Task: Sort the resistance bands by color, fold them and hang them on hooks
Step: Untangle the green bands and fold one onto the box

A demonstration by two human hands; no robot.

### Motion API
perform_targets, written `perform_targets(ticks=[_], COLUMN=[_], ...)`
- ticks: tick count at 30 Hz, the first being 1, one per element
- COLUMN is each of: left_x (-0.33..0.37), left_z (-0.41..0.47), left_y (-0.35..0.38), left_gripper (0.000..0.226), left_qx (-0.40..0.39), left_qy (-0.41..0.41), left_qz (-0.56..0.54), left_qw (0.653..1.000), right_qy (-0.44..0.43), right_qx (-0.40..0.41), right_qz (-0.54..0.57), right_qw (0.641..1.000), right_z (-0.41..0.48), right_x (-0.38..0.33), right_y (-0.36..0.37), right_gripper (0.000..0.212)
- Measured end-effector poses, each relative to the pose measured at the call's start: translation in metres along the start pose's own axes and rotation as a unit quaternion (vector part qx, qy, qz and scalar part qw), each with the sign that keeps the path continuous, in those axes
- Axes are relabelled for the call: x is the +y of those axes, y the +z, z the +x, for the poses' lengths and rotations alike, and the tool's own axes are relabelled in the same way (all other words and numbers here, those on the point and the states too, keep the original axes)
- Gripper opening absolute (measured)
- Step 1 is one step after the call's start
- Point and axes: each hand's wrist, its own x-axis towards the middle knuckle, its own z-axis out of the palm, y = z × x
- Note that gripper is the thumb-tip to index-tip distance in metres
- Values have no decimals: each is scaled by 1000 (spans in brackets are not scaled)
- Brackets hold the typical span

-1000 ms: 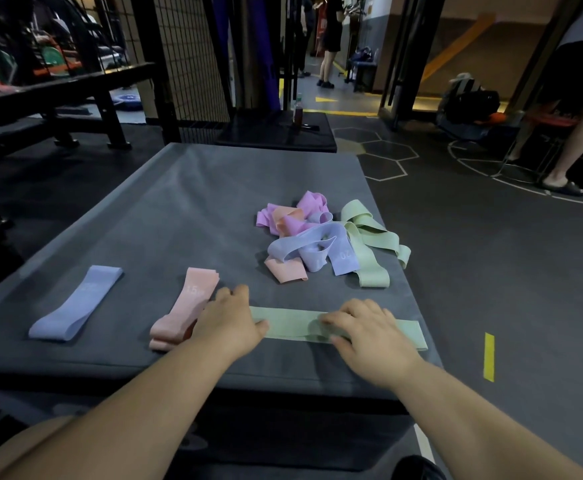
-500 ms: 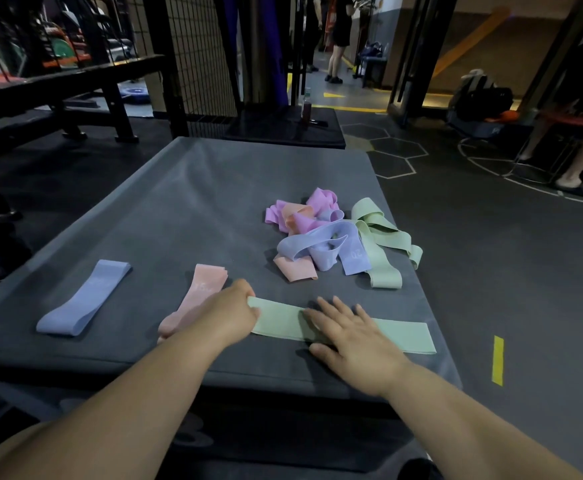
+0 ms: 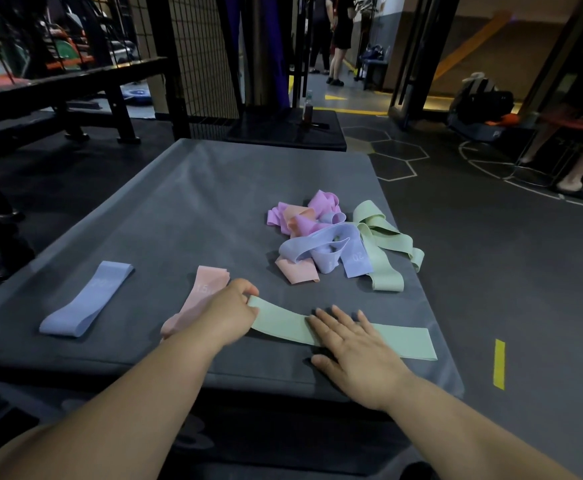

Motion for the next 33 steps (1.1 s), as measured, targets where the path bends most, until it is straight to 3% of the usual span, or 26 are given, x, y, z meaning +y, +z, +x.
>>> perform_targets(ticks=[2,7,10,14,17,19,21,24,27,30,33], left_x=[-2,-1,4,16,26,31,33,35,34,30,24], left_z=[-1,-2,-5,-14,-20,-23,-25,-26,-26,-24,-22], left_y=[0,2,5,13,20,25,29,30,31,34,35], left_gripper=[22,20,19,17,16,16,19,33,47,50,67], left_qx=[1,12,13,-33,-91,-123,-152,-183,-189,-108,-44], left_qy=[-4,-9,-4,-18,-36,-31,-16,23,66,117,187], left_qz=[-16,-80,-169,-307,-395,-424,-434,-373,-283,-152,25], left_qw=[1000,997,986,951,913,897,888,909,938,975,981], right_qy=[11,-10,0,3,47,94,133,185,219,247,264], right_qx=[14,4,9,123,157,132,126,126,134,148,154], right_qz=[26,22,30,126,276,433,515,530,487,446,432], right_qw=[1000,1000,1000,984,947,887,838,818,835,847,848], right_z=[2,3,2,6,12,15,19,23,26,27,23], right_x=[3,5,4,-2,-12,-16,-16,-12,-7,-1,7], right_y=[0,0,-3,-8,-17,-22,-26,-29,-26,-28,-33], right_gripper=[92,89,63,56,46,28,25,33,34,14,17])
